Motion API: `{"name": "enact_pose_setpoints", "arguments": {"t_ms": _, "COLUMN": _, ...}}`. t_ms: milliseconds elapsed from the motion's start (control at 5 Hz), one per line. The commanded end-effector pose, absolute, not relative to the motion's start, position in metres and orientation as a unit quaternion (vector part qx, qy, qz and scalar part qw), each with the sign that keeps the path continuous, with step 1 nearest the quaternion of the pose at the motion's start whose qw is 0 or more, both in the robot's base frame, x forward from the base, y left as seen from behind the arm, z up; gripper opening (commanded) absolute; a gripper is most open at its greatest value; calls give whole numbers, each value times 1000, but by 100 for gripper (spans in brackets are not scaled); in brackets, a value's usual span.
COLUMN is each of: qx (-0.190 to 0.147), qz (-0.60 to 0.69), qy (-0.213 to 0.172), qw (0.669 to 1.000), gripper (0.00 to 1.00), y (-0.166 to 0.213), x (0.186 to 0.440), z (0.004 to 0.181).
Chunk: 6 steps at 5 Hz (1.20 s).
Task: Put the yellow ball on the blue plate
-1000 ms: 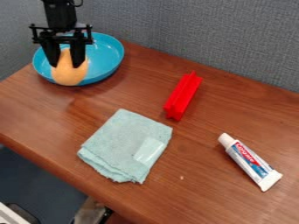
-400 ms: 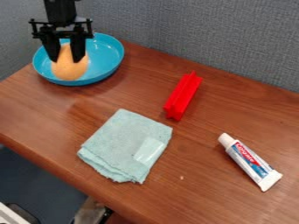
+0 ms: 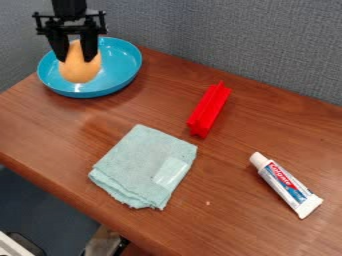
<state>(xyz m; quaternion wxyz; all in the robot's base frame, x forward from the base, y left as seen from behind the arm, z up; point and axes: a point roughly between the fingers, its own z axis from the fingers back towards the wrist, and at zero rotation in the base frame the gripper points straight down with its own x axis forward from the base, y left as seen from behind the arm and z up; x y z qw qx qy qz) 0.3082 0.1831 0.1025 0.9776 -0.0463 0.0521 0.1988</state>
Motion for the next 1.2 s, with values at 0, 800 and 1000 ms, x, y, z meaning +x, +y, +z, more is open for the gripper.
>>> {"name": "enact_pose_setpoints", "arguments": {"t_ms": 0, "qx": -35, "qz": 217, "qy": 14, "qw": 976, "gripper": 0, "y": 197, "x": 311, "z": 128}}
{"name": "enact_pose_setpoints", "arguments": {"t_ms": 800, "qx": -20, "qz": 246, "qy": 23, "qw": 969, "gripper": 0, "y": 212, "x": 311, "z": 110}}
{"name": "enact_pose_setpoints", "arguments": {"t_ms": 1000, "qx": -18, "qz": 248, "qy": 25, "qw": 968, "gripper": 0, "y": 212, "x": 309, "z": 107}}
